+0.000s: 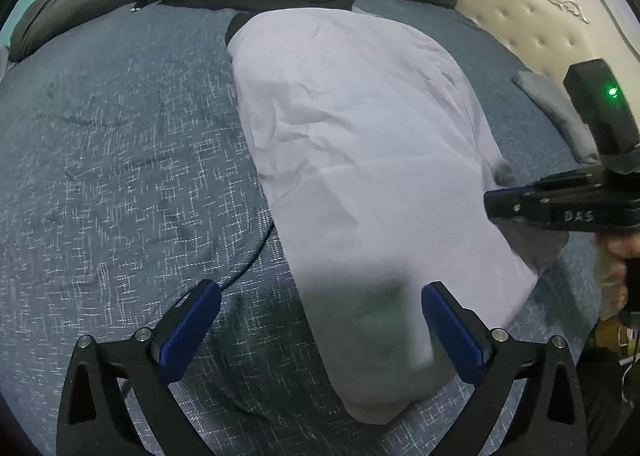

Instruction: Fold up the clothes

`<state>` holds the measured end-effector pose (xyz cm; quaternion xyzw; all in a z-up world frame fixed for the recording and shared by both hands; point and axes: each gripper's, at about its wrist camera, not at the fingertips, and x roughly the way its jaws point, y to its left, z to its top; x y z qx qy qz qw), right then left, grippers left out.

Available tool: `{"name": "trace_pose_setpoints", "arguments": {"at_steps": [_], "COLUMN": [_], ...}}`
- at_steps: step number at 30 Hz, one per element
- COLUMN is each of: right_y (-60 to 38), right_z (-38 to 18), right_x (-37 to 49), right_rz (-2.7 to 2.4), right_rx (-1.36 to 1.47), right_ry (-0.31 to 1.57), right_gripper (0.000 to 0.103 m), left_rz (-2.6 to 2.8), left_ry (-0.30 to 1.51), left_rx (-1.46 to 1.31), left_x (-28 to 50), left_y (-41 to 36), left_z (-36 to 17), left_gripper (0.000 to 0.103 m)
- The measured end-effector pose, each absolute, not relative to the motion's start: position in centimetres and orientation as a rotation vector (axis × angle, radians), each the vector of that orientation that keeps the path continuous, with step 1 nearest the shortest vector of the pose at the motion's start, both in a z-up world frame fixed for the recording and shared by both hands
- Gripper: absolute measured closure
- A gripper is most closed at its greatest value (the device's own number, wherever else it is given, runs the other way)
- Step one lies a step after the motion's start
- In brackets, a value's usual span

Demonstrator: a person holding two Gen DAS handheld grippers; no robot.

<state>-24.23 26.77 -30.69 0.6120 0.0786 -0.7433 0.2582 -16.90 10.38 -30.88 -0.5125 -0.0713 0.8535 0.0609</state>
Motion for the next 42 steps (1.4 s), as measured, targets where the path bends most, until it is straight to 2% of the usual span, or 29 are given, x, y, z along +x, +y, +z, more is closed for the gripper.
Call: {"name": "trace_pose_setpoints", "arguments": {"at_steps": [8, 15, 21, 27, 33, 42], "right_y": [26.4, 26.1, 23.4, 24.8, 26.8, 32.5], "right_z": [-32.1, -26.1, -27.1, -29.4, -27.8, -24.4], "right_x": [-24.9, -22.6, -21.5, -22.4, -22.7, -23.0], "right_rz": [-1.977, -1.988, -1.942, -1.948, -2.014, -2.162], "right_rx": [1.681, 1.524, 1.543, 1.589, 1.536, 1.361], "right_ry": [0.212, 0.142, 0.198, 0.122, 0.034, -0.194], "right_gripper": [0.096, 0.096, 0.096, 0.096, 0.096, 0.095], "left_rz": [2.586, 2.621, 2.615, 2.613, 2.616, 2.631], "left_ry": [-0.215, -0.245, -0.256, -0.107, 0.017, -0.049], "left_rx": [-1.566, -1.536, -1.555, -1.586, -1.606, -1.494], "left_x": [-17.2, -16.4, -16.1, -16.5, -17.1, -17.6], "left_y": [9.7, 8.1, 7.7, 9.1, 10.0, 11.8], "left_z": [-31.3, -30.3, -31.0, -31.8, -32.3, -26.6], "left_gripper": [0.000, 0.000, 0.000, 0.000, 0.000, 0.000]}}
